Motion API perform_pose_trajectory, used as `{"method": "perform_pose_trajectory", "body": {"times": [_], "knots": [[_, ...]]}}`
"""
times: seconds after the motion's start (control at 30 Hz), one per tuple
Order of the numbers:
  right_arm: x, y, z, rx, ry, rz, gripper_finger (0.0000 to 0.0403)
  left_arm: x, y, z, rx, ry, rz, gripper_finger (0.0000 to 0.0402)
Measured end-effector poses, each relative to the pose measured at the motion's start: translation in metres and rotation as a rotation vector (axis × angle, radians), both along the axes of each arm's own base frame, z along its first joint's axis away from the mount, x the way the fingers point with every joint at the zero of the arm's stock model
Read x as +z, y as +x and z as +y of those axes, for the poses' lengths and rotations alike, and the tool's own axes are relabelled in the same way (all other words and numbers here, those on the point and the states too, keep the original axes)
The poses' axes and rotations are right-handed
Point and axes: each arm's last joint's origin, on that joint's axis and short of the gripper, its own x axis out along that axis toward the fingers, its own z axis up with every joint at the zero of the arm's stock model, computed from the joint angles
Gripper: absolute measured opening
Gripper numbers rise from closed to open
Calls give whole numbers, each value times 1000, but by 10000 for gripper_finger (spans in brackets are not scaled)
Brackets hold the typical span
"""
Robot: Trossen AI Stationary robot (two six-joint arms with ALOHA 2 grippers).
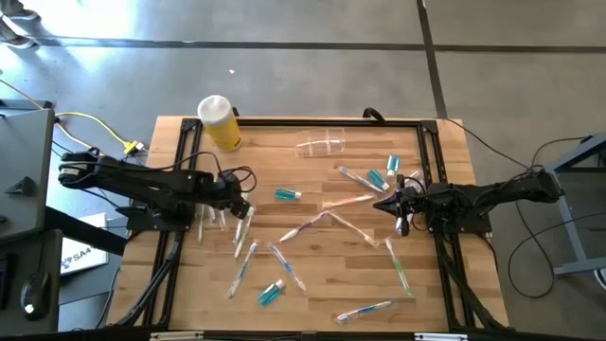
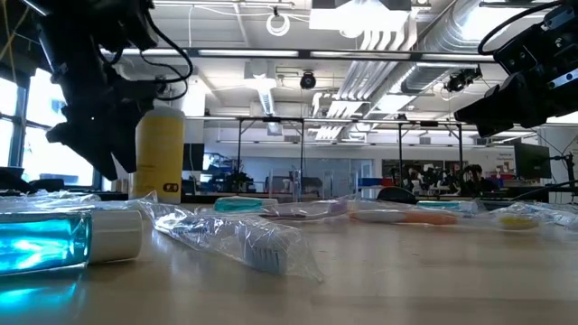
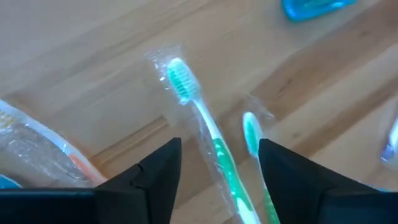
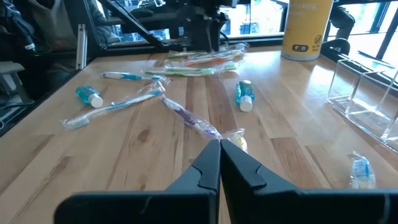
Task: Pick & Place toothbrushing station
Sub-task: Put the green toothbrush into the transparent organizer
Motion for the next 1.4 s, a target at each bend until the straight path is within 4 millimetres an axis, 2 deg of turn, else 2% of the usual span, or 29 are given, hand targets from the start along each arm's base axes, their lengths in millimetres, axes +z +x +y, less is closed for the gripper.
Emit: {"method": "perform_pose_trajectory", "body": {"times": [0.4, 0.87, 1.03, 1.13, 1.23, 1.4], "knots": [[0, 0, 0, 0, 0, 0, 2, -25, 23, 3, 19, 1, 65, 218], [0, 0, 0, 0, 4, 0, 2, -42, 27, 4, 77, 28, 161, 218], [0, 0, 0, -1, 8, 0, 2, -53, 27, 4, 67, 48, 252, 214], [0, 0, 0, -1, 9, 0, 2, -59, 28, 5, 21, 94, 297, 195], [0, 0, 0, -1, 9, 1, 2, -62, 29, 5, 3, 102, 315, 159], [0, 0, 0, -1, 9, 1, 2, -62, 31, 5, -62, 125, 304, 57]]}}
